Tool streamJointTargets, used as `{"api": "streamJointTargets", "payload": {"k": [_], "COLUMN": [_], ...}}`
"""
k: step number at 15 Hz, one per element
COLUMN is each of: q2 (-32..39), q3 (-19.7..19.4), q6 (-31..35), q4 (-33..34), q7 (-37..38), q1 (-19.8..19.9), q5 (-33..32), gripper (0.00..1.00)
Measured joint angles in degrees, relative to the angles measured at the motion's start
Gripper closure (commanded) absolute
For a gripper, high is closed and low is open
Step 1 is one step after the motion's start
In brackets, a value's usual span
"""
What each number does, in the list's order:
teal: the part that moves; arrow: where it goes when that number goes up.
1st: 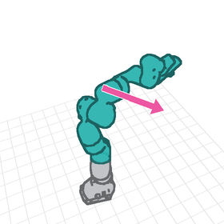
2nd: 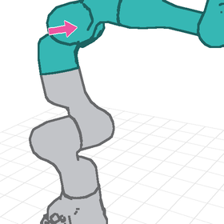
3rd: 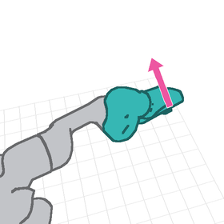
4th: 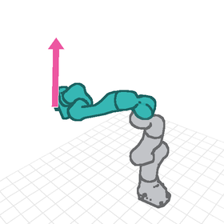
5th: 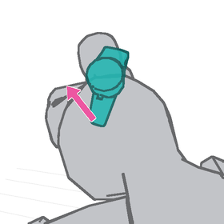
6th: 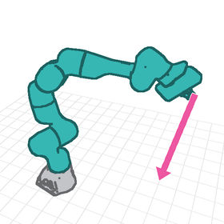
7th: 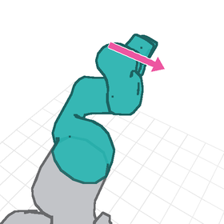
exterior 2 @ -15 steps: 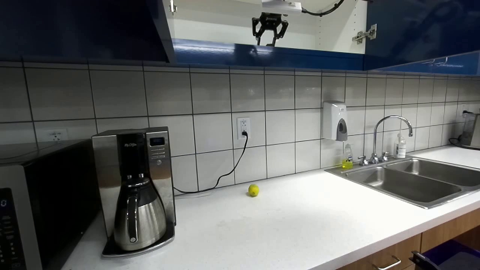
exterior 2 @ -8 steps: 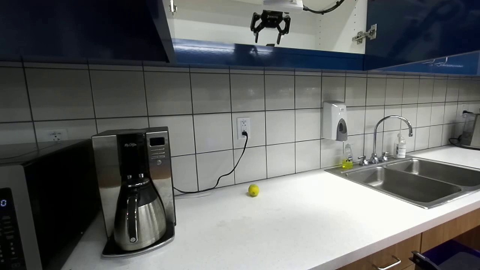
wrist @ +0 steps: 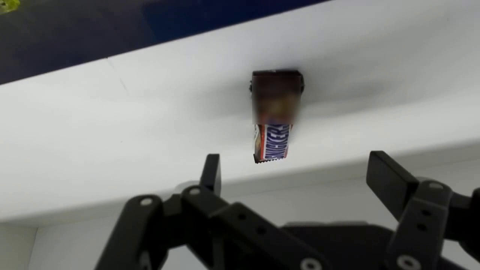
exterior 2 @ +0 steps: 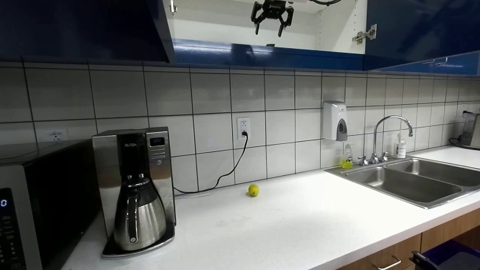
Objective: Put the candy bar into the cupboard
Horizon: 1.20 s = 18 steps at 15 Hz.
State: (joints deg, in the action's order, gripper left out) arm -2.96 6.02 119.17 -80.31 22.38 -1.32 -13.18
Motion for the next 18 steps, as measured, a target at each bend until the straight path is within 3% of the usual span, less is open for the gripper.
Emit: {"api": "streamJointTargets", "payload": {"k": [12,18], "q2": [-26.2,-33.6], "q3": [0.1,0.0], "q6": [6.2,3.6], "q4": [-30.1,-43.3], "q7": [-2.0,-13.6], "q1": [-1.6,-4.7], "q5": [5.1,8.4], "gripper": [0.0,0.0]}}
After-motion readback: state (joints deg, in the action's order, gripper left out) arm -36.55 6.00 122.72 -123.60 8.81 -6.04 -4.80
